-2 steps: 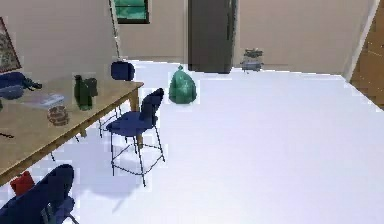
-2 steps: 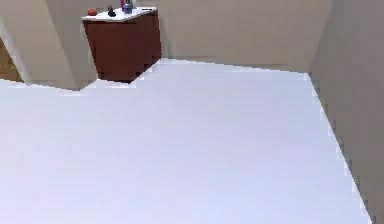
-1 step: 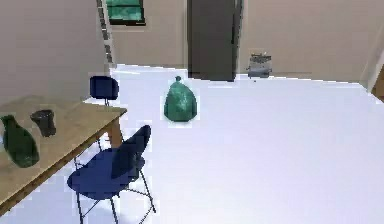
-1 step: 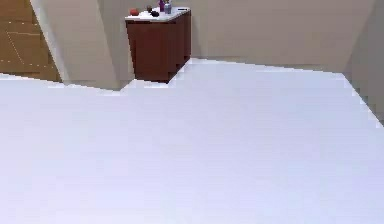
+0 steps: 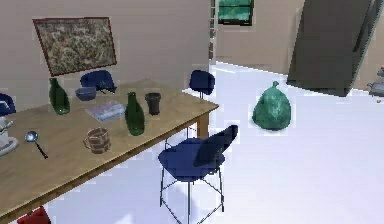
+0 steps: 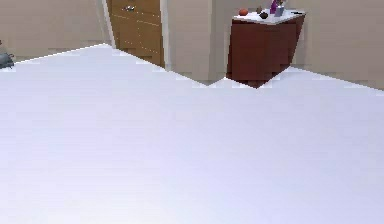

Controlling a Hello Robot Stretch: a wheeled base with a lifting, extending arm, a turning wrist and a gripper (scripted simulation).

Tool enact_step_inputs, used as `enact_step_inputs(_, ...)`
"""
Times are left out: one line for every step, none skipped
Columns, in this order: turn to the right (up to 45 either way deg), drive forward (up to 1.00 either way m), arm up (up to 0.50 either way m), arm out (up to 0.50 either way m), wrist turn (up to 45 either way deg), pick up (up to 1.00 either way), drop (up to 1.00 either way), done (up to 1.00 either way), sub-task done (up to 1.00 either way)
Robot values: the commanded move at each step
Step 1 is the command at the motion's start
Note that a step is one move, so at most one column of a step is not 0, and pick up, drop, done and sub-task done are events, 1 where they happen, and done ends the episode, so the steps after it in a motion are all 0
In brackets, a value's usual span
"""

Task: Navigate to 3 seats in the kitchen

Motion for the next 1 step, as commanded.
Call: enact_step_inputs(0.0, 0.0, 0.0, 0.0, 0.0, 0.0, 0.0, 1.0, 0.0)
